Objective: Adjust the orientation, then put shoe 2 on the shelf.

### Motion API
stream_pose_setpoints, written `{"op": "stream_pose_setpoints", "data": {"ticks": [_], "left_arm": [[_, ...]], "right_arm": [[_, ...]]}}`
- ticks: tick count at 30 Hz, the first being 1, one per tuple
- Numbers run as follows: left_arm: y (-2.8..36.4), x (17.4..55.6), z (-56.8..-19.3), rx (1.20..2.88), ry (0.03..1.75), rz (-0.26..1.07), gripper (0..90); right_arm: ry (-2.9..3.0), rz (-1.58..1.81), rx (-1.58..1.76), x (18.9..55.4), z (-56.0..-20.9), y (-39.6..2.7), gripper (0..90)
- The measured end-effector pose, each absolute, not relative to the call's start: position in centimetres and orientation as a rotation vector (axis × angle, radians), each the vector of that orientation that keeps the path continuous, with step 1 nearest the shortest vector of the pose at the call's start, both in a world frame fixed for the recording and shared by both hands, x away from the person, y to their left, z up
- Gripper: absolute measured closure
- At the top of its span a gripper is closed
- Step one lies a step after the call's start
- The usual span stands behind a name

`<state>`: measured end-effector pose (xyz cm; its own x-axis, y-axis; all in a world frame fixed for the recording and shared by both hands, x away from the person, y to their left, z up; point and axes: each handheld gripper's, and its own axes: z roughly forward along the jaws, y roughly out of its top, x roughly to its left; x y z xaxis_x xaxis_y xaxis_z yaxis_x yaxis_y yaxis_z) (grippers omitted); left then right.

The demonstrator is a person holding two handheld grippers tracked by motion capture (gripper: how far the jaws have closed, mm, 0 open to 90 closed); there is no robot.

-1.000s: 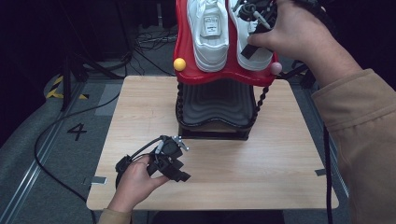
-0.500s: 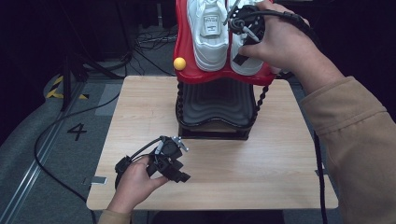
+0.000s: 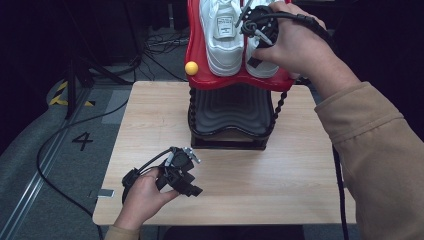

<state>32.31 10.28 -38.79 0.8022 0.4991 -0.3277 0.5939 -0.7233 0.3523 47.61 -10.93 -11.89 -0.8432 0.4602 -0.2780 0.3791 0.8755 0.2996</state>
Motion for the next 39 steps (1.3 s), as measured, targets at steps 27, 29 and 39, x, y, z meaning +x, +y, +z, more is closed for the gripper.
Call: {"op": "stream_pose_setpoints", "data": {"ticks": [27,29,39], "left_arm": [[10.1,32.4,-38.9,2.551,0.817,-0.297,46.8],[10.1,32.4,-38.9,2.550,0.823,-0.292,46.7],[10.3,32.5,-39.1,2.540,0.831,-0.300,46.6]], "right_arm": [[2.615,0.631,0.590,44.8,-8.1,-14.8,50.0],[2.612,0.657,0.577,44.3,-7.6,-15.5,49.7],[2.647,0.719,0.558,41.6,-8.1,-18.8,48.6]]}}
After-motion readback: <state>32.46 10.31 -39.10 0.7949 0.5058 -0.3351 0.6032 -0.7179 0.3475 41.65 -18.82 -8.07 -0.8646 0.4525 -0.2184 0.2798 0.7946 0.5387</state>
